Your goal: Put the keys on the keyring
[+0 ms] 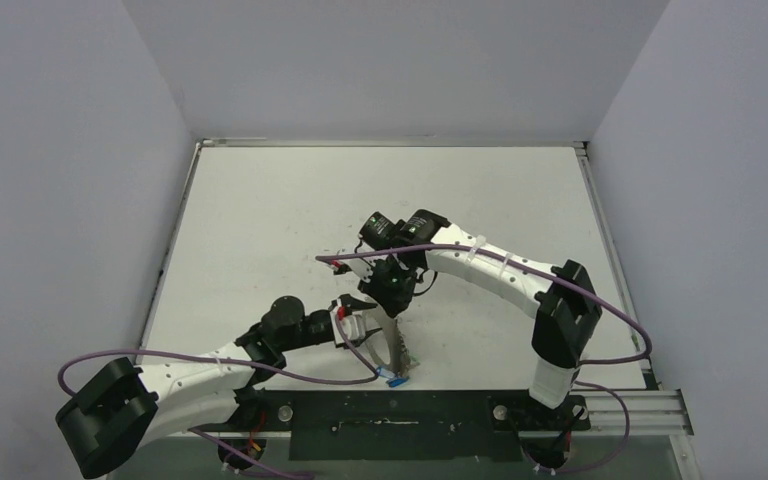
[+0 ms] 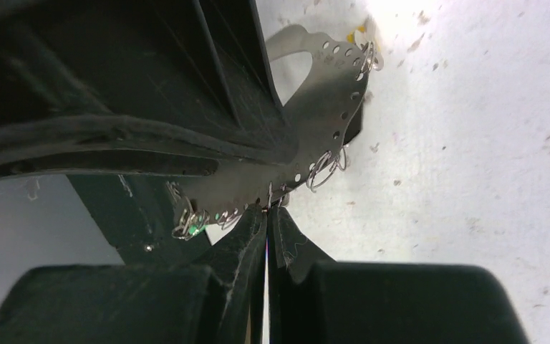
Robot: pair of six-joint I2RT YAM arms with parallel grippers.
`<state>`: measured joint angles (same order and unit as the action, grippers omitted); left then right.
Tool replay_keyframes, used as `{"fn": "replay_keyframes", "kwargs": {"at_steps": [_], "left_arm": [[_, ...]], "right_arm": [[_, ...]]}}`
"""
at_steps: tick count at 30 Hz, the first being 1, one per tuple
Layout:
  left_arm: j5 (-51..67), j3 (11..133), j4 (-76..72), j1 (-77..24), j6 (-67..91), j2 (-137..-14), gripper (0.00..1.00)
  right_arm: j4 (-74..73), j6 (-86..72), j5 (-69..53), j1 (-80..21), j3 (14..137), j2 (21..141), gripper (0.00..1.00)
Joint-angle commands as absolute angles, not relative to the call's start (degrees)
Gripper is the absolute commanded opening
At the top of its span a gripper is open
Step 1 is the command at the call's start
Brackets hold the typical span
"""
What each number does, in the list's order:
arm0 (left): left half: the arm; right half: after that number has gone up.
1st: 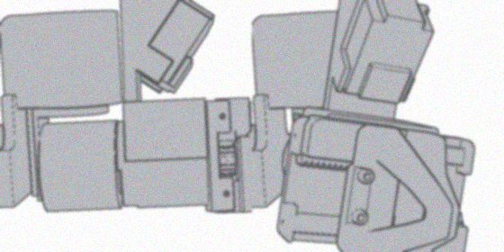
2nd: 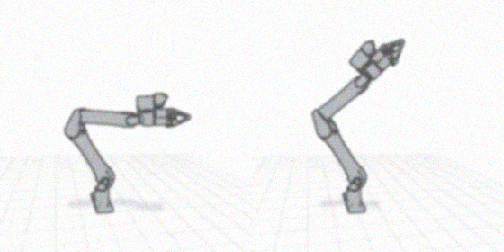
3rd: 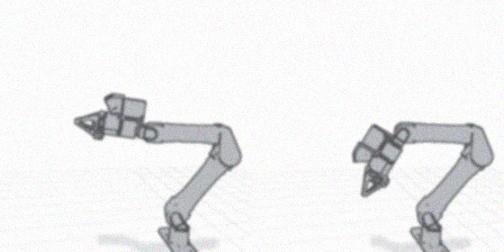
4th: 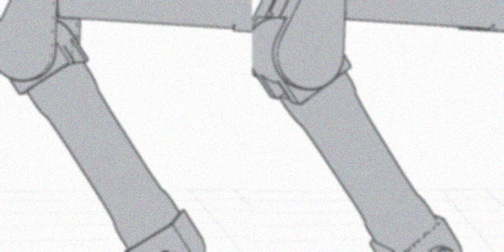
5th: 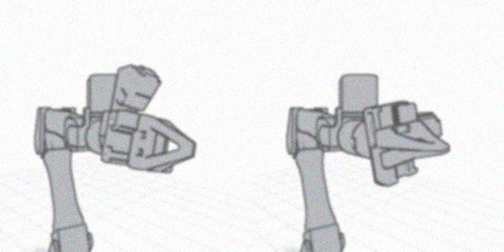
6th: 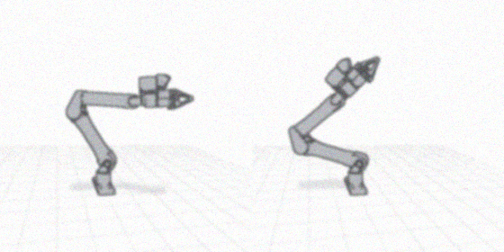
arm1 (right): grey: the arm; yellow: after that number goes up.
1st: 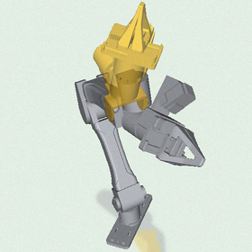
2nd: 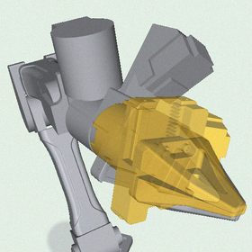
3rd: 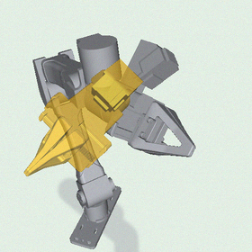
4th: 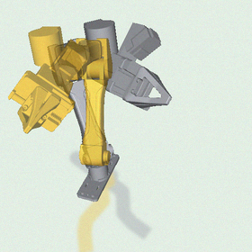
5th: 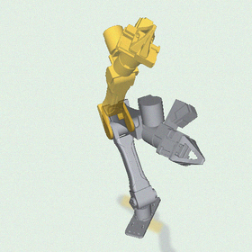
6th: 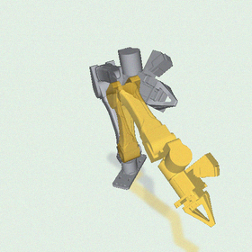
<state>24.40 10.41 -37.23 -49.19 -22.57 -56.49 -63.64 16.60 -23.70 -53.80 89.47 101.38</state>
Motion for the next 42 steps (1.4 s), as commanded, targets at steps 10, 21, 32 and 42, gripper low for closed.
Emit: {"fn": "replay_keyframes", "kwargs": {"at_steps": [10,21,32,42], "left_arm": [[22.6,8.7,-46.6,-49.6,-13.5,-57.7,0.5],[25.8,11.9,-63.7,-51.5,-14.3,-75.5,0.36],[24.6,12.5,-81.8,-52.9,-12.5,-89.5,0.27],[25.3,13.8,-86.1,-53.0,-10.8,-93.7,0.27]], "right_arm": [[-74.2,11.8,-16.5,-53.8,94.3,104.0,0.0],[-74.7,11.3,-16.4,-54.8,93.4,108.3,0.0],[-72.9,12.5,-19.4,-54.5,91.5,107.6,0.0],[-72.0,12.7,-19.1,-54.5,91.3,106.4,0.0]]}}
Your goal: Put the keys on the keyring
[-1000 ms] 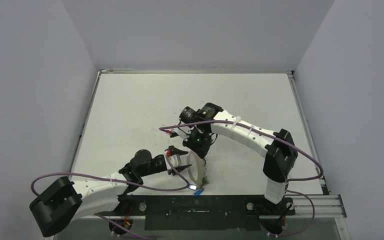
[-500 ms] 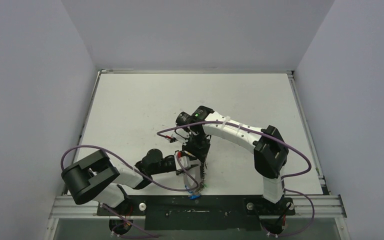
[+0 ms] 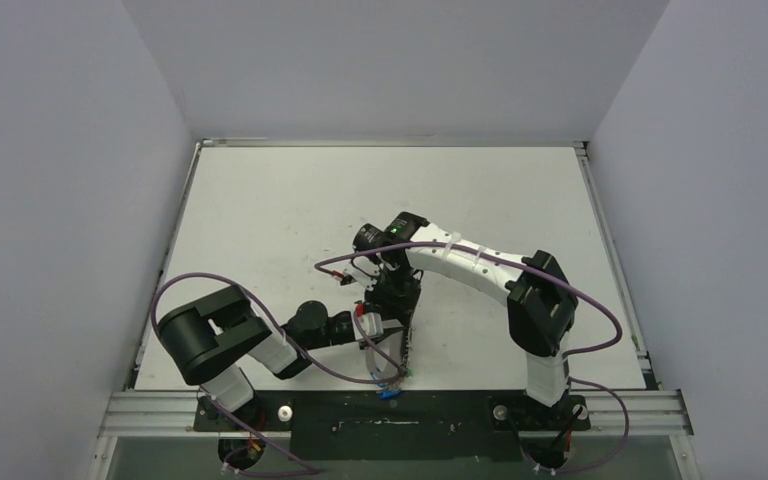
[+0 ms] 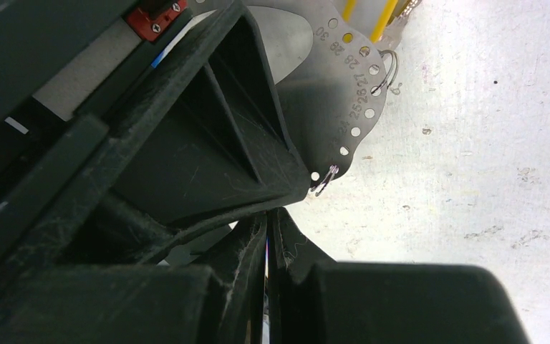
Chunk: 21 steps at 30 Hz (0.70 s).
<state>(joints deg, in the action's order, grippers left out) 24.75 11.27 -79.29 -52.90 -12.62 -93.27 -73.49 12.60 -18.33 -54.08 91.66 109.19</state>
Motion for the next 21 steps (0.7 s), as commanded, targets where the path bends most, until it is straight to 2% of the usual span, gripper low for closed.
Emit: {"fn": "replay_keyframes", "kwargs": {"at_steps": [1,4,7,12,20,21], "left_arm": [[25.3,13.7,-86.1,-53.0,-10.5,-93.8,0.28],[24.7,13.6,-86.1,-53.0,-10.0,-94.0,0.25],[23.7,13.5,-86.1,-53.0,-9.9,-94.6,0.13],[23.6,14.0,-86.1,-53.0,-10.2,-95.1,0.0],[21.9,12.7,-86.1,-53.0,-10.1,-93.5,0.0],[21.5,12.5,-86.1,-53.0,-9.9,-93.0,0.0]], "right_arm": [[-71.8,12.7,-19.2,-54.4,91.1,106.2,0.0],[-71.4,12.6,-19.5,-54.4,90.9,106.0,0.0],[-71.5,12.7,-19.7,-54.6,91.1,105.8,0.0],[-71.6,13.2,-20.1,-54.6,91.1,105.5,0.0],[-68.3,12.7,-18.9,-54.0,89.5,103.8,0.0],[-67.5,12.4,-18.7,-53.7,89.2,103.2,0.03]]}}
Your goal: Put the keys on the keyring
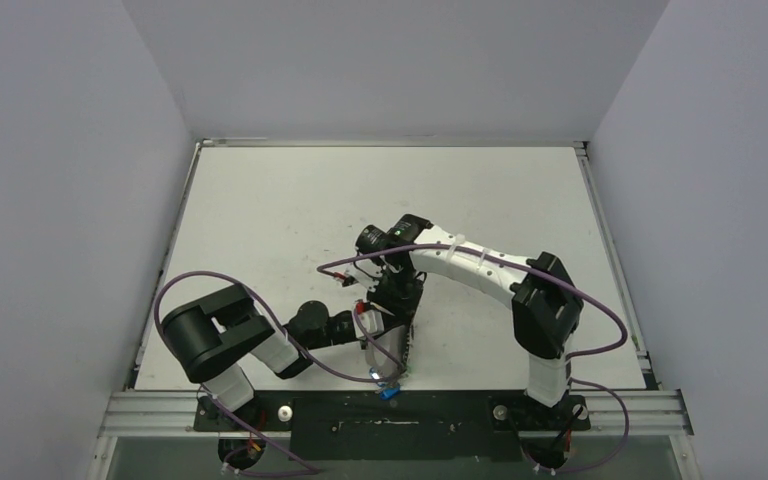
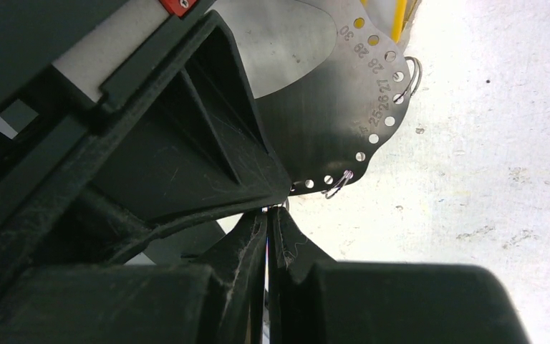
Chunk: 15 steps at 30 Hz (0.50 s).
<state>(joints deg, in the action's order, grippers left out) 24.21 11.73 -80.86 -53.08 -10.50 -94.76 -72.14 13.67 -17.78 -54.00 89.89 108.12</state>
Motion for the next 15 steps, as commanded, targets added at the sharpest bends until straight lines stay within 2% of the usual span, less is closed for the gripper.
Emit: {"fn": "replay_keyframes", "kwargs": {"at_steps": [1,6,7,10,15], "left_arm": [[21.2,12.2,-86.1,-53.0,-9.8,-92.7,0.0],[21.0,11.8,-86.1,-53.0,-9.4,-92.5,0.0],[21.1,11.8,-86.1,-53.0,-9.3,-92.8,0.0],[21.3,11.9,-86.1,-53.0,-9.1,-93.4,0.0],[21.3,12.0,-86.2,-53.0,-9.1,-94.1,0.0]], "right_arm": [[-66.4,12.0,-18.3,-53.5,88.8,102.6,0.08],[-60.8,10.8,-17.6,-51.5,85.9,98.4,0.34],[-60.0,10.7,-17.4,-51.1,85.3,97.6,0.36],[-57.1,10.5,-17.0,-49.8,82.7,94.7,0.42],[-49.0,10.2,-17.6,-47.2,74.4,88.4,0.44]]}}
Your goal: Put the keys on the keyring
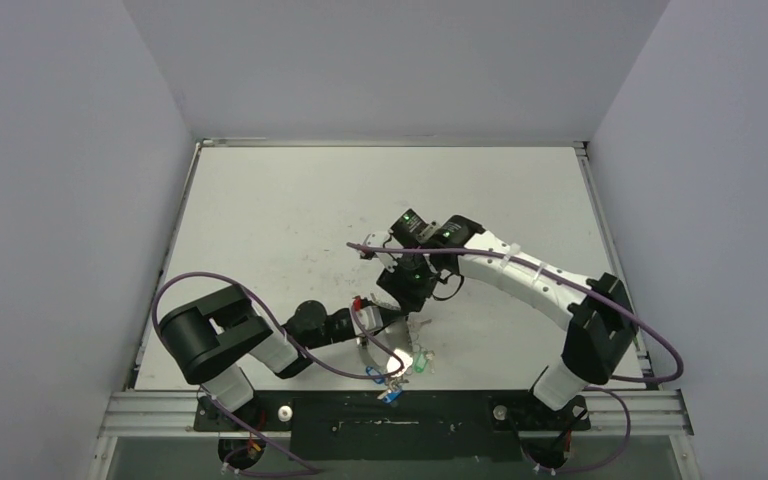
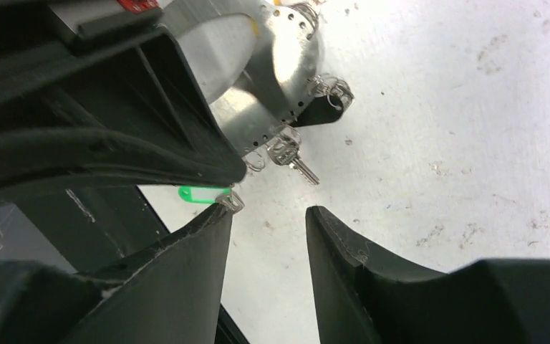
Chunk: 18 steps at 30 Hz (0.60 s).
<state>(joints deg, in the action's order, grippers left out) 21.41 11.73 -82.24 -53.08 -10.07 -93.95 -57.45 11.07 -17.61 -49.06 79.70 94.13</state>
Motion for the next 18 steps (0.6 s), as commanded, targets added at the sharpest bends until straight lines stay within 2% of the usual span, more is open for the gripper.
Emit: {"fn": "replay_keyframes", "kwargs": {"at_steps": [1,6,7,10,15,18], "left_arm": [[21.1,12.0,-86.1,-53.0,-9.2,-94.2,0.0],[19.2,11.8,-86.2,-53.0,-9.2,-94.6,0.02],[19.0,11.8,-86.2,-53.0,-9.1,-94.9,0.12],[19.6,12.2,-85.7,-53.0,-9.1,-96.2,0.29],[19.7,13.9,-81.1,-52.4,-5.3,-95.0,0.43],[20.0,18.0,-65.5,-51.7,-2.3,-91.0,0.47]], "right_arm": [[-46.9,10.4,-18.4,-46.5,71.0,86.9,0.44],[-34.7,5.1,-20.6,-41.9,59.6,79.5,0.5],[-32.7,3.5,-21.6,-40.5,58.0,78.5,0.5],[-27.9,0.2,-24.7,-36.5,53.9,76.7,0.5],[-24.0,-2.5,-28.0,-31.4,49.7,73.8,0.5],[-24.1,-2.7,-28.9,-29.1,48.9,73.0,0.5]]}}
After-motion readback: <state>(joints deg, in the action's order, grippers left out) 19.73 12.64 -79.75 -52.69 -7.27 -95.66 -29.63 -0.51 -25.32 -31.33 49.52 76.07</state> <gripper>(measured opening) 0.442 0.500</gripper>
